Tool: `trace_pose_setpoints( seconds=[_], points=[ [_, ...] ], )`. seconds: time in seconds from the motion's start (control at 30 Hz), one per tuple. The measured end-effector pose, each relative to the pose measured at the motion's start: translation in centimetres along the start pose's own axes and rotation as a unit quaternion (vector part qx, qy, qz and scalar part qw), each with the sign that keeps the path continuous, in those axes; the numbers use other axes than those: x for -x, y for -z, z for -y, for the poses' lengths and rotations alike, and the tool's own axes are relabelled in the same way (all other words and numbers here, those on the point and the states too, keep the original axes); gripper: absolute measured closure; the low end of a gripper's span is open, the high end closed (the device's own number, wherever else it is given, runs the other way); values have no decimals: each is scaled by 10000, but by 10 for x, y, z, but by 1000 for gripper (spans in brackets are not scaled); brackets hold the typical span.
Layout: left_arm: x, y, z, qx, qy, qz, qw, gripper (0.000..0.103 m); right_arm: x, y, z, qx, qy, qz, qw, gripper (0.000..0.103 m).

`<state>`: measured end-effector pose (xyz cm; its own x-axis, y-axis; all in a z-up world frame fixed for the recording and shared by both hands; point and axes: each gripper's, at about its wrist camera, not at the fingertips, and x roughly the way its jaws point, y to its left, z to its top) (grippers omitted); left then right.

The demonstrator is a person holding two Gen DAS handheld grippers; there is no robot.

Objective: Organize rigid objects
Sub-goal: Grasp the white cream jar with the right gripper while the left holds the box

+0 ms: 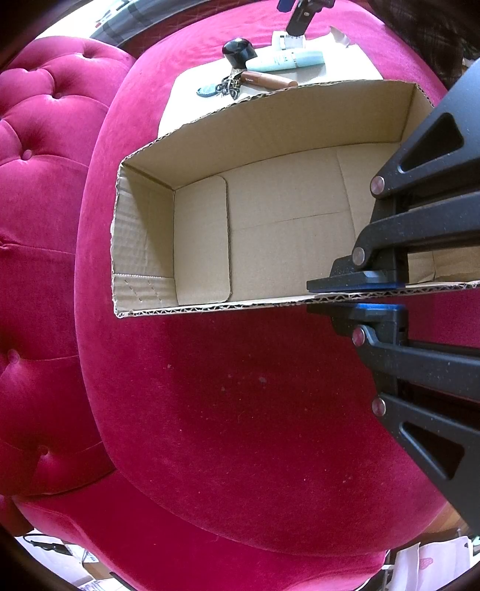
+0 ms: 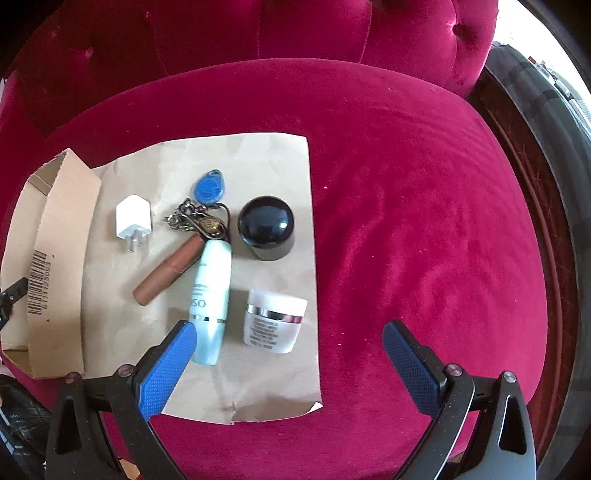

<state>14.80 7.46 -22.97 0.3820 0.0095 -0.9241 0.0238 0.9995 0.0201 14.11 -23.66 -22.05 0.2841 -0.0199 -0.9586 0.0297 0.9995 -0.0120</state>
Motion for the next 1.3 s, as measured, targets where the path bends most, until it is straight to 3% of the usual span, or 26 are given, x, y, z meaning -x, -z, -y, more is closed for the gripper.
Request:
trace_pose_setpoints(
  seconds=[0.2,0.3,0.4,0.47,0.53,0.9,1.3],
  points=[
    [0,0,0,-8,-6,6,10000,99,-6,-3,4,-90,-46,35,9999,5],
    [0,0,0,-14,-6,4,10000,99,-7,-5,4,-83,-113,72,9999,16],
    [0,0,0,-7,-5,4,10000,99,-14,-8,4,-86,-182,20,9998,34],
    [-1,0,0,-9,-4,0,10000,99,-22,-8,5,-127,-257,-118,9995,55],
    [0,0,0,-1,0,2,10000,99,-29,-8,6,-199,-374,-213,9989,64],
    [-1,1,0,6,0,6,10000,99,-5,3,-9,-28,-291,32,9996,64],
    [-1,1,-1,68,39,8,10000,99,33,-14,-30,232,-352,401,9983,64]
  ],
)
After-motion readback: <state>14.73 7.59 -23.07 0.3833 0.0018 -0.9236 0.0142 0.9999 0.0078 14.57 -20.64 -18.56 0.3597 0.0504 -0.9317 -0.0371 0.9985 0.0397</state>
